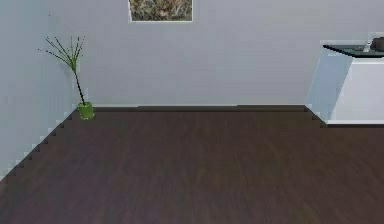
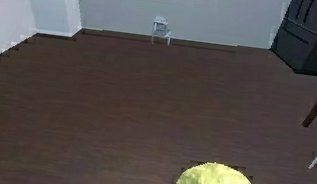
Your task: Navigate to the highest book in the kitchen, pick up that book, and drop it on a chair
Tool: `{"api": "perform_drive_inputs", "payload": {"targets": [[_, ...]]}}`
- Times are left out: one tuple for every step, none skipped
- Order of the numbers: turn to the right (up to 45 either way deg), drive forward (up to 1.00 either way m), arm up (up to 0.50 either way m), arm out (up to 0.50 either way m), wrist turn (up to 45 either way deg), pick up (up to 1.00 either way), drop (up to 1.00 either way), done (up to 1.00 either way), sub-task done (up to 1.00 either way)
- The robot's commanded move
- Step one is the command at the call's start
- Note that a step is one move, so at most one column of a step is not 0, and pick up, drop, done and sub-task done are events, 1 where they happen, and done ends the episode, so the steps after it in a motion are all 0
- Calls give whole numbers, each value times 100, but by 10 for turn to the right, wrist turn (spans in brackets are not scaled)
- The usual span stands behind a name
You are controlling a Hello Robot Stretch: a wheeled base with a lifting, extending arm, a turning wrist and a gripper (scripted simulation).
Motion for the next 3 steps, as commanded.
{"api": "perform_drive_inputs", "payload": {"targets": [[0, 30, 0, 0, 0, 0, 0, 0, 0], [450, 0, 0, 0, 0, 0, 0, 0, 0], [210, 0, 0, 0, 0, 0, 0, 0, 0]]}}
